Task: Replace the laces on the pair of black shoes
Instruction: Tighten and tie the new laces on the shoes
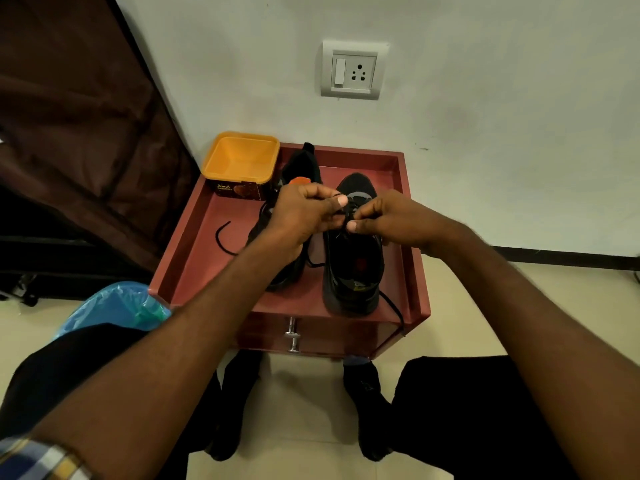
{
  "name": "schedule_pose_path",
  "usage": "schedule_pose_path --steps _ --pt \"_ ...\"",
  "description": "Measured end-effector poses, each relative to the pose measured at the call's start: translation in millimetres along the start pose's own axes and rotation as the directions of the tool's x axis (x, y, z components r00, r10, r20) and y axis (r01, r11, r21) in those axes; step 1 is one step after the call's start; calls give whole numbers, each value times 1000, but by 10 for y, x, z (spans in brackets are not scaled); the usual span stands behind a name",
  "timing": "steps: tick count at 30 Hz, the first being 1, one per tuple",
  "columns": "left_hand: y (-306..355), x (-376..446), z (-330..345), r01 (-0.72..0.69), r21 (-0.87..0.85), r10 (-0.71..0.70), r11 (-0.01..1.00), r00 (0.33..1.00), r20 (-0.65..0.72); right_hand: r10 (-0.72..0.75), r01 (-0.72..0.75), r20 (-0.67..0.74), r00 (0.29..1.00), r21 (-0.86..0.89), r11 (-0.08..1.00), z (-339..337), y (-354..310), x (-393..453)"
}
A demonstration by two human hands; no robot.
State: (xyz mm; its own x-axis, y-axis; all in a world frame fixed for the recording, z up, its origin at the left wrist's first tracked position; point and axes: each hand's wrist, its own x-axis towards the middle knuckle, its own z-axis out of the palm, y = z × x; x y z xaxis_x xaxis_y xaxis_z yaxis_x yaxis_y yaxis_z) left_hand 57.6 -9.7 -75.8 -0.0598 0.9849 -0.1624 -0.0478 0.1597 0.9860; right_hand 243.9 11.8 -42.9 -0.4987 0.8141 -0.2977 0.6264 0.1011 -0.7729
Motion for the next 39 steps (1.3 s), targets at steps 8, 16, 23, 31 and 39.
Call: schedule_pose_path --steps 8,16,23,31,39 --pt "-239 -52 2 -215 594 135 775 975 178 41 -60 -60 997 -350 935 150 128 -132" --pt "-218 -113 16 -351 784 120 512 933 340 29 -88 -189 982 -311 946 49 152 -237" --pt "-407 -86 45 -110 739 91 665 994 65 373 -400 -159 914 -214 891 83 240 -217" --pt "-282 -62 71 25 647 -111 762 990 92 241 -255 -201 950 -51 966 101 80 -157" --pt "-212 -57 9 -74 617 -20 783 989 144 137 -241 -371 918 -251 938 93 147 -108"
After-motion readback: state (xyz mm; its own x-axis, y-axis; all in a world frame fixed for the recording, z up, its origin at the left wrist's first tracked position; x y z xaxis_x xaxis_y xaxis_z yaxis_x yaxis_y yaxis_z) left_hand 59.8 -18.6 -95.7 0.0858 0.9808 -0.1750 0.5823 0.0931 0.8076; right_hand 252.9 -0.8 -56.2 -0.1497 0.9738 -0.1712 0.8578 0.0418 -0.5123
